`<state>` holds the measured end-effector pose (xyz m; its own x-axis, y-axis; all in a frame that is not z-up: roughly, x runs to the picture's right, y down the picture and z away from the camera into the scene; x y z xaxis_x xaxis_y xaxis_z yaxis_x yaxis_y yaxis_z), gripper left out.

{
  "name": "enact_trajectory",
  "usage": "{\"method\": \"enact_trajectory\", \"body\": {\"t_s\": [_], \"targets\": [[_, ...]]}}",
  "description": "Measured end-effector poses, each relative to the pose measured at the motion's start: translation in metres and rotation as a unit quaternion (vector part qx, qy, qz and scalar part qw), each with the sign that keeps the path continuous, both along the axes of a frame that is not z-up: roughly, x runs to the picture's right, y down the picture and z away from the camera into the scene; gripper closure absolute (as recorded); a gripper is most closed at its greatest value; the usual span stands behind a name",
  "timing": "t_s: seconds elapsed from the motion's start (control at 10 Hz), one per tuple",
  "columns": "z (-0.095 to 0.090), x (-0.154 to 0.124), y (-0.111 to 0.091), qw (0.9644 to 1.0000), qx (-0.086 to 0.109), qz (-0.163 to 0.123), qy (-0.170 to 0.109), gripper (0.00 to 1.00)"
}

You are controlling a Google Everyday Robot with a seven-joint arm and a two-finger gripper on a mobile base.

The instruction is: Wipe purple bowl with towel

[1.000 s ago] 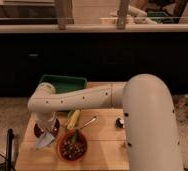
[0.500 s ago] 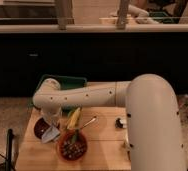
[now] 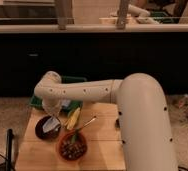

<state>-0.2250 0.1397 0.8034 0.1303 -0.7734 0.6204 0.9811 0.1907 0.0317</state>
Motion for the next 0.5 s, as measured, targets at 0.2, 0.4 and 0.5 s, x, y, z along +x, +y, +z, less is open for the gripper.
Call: {"method": "enact_trajectory", "body": {"t_s": [0.2, 0.4, 0.5], "targets": [[0.006, -0.029, -0.001, 0.9996, -0.003, -0.022, -0.019, 1.0], [0.006, -0.053, 0.003, 0.998, -0.008, -0.045, -0.044, 1.0], [0.004, -0.057, 0.006, 0.9971, -0.008, -0.055, -0.052, 1.0]]}}
